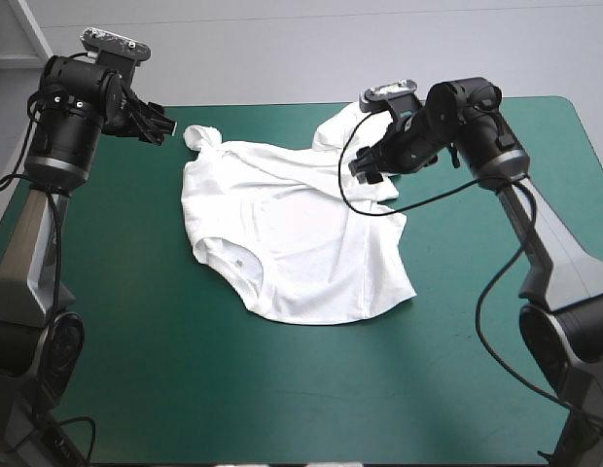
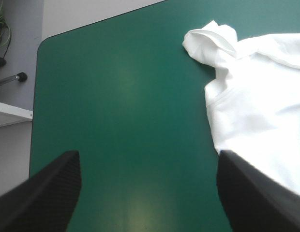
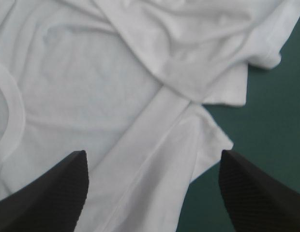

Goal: Fold the cloth

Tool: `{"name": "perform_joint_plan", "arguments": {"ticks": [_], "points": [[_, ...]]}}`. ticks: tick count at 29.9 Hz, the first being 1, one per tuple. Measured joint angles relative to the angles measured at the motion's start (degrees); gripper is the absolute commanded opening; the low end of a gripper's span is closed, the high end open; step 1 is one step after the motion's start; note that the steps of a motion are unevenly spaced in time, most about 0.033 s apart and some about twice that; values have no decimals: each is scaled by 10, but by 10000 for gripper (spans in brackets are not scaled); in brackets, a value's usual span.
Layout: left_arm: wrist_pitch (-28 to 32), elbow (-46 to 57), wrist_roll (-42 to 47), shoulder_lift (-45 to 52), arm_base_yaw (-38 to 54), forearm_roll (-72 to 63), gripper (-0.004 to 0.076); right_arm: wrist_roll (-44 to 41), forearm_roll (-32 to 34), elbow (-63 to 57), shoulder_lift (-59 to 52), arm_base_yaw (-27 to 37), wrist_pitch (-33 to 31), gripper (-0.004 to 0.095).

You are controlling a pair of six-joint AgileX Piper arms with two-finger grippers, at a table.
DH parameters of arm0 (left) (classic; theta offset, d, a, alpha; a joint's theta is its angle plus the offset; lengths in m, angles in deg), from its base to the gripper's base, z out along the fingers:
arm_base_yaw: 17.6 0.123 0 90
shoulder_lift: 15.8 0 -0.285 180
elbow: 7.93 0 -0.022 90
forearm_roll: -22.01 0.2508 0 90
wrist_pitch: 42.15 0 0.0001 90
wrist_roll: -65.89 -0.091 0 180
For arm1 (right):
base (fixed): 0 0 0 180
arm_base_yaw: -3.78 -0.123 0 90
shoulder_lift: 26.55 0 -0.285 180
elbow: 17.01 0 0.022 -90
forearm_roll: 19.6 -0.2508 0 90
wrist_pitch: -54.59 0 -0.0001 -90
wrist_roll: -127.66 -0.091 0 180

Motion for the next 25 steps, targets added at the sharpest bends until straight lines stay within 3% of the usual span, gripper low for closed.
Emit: {"name": "perform_joint_plan", "arguments": {"ticks": [6,12,25], "points": [[3,13,-18,-1,0,-23,531,1,-9,-187,-123,-9,3,691],[58,16,-24,-52,1,-83,531,-8,-17,-336,-211,-28,4,691],[212,23,3,-238,8,-95,523,-108,47,-399,-244,-143,15,691]]}}
